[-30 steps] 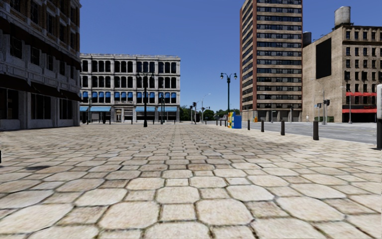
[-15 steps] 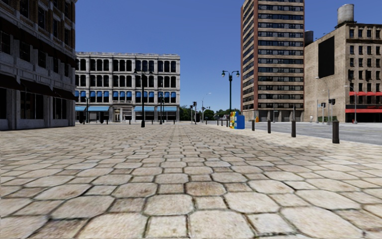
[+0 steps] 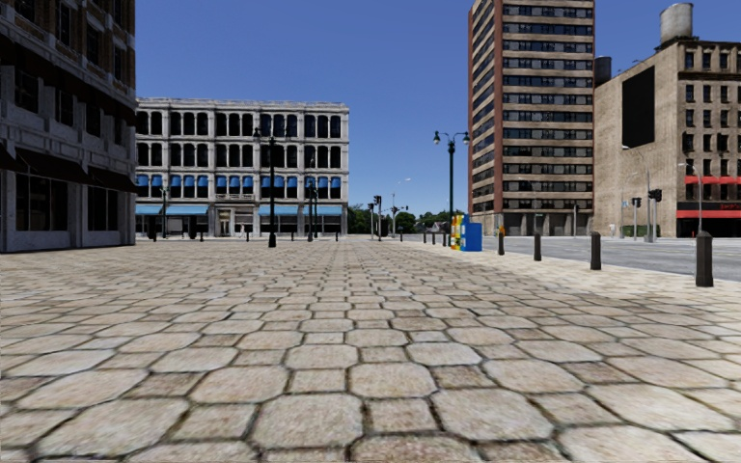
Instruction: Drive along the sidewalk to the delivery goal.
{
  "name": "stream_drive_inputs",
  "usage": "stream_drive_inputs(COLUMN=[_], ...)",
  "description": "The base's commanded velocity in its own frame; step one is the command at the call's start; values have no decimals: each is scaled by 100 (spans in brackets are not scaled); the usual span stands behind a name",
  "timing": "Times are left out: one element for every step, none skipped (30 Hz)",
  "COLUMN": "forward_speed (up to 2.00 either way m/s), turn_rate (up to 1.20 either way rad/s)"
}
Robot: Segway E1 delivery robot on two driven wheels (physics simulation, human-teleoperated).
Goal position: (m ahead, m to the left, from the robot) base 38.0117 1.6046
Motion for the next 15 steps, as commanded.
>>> stream_drive_inputs(forward_speed=[200,200,200,200,200,200,200,200,200,200,200,200,200,200,200], turn_rate=[0,0,0,0,0,0,0,0,0,0,0,0,0,0,0])
